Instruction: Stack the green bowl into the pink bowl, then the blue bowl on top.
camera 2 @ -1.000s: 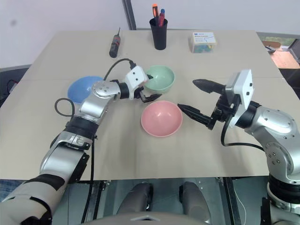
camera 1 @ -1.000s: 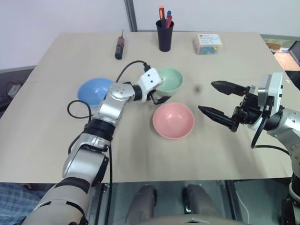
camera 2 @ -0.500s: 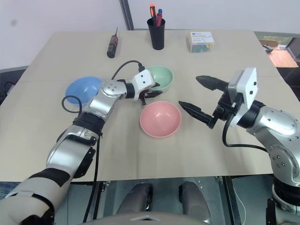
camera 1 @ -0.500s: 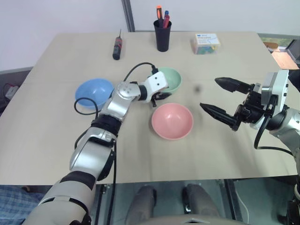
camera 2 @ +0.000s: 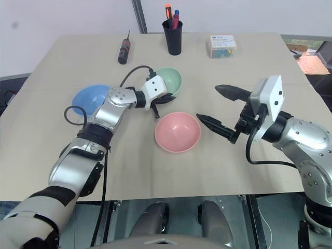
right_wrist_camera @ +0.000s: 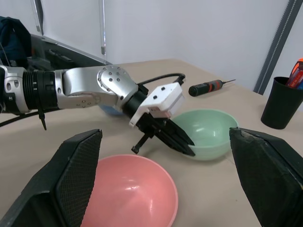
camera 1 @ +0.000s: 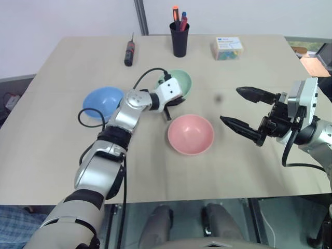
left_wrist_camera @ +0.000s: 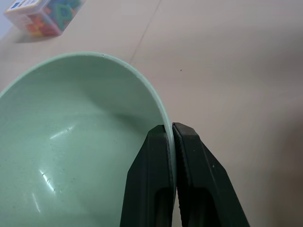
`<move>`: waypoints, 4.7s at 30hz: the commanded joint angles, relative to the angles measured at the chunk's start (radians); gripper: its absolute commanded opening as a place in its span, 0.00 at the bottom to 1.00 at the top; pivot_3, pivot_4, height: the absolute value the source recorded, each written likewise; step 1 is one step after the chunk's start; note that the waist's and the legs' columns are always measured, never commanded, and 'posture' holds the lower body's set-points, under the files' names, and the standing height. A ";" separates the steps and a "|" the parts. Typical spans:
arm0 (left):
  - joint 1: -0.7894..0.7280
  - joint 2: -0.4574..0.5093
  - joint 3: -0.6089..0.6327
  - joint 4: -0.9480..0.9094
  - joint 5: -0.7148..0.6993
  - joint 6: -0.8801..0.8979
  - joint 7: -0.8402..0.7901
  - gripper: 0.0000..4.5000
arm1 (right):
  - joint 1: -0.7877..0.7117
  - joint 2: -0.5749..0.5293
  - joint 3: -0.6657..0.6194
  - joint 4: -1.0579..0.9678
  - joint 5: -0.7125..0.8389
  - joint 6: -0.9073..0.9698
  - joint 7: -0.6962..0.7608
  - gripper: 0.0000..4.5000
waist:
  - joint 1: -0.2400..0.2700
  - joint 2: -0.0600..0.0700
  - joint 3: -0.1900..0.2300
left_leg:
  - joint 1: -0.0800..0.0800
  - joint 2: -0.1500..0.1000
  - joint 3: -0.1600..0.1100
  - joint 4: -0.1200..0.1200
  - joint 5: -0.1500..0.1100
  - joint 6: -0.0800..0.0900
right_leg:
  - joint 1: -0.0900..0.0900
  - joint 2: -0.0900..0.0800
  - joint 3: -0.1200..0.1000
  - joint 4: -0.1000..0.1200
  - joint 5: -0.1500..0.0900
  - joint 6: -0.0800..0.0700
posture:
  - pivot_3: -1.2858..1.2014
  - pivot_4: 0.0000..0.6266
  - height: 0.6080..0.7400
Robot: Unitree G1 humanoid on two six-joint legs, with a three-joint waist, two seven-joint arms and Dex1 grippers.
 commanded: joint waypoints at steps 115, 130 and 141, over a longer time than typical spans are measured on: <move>0.477 0.581 0.211 -0.824 0.012 0.607 0.012 0.00 | -0.009 -0.125 0.018 0.122 0.137 -0.144 0.231 1.00 | 0.002 -0.001 0.001 | 0.000 0.002 -0.001 0.004 -0.003 0.005 | 0.002 0.000 -0.001 0.001 0.000 0.000 | 0.52 0.24 0.99; 0.144 0.534 0.106 -0.744 -0.224 0.112 -0.511 0.00 | -0.038 -0.092 0.056 0.153 0.104 -0.164 0.249 1.00 | -0.003 -0.001 0.002 | 0.001 0.001 0.001 0.004 -0.003 0.005 | 0.002 0.001 0.000 0.001 0.000 0.000 | 0.52 0.24 0.99; -0.029 0.574 -0.159 -0.727 -0.445 -0.089 -0.733 0.00 | -0.022 -0.095 0.047 0.148 0.090 -0.172 0.254 1.00 | 0.002 -0.001 0.003 | -0.001 0.001 -0.001 0.006 -0.003 0.005 | 0.002 0.001 -0.001 0.001 0.000 0.000 | 0.52 0.24 0.99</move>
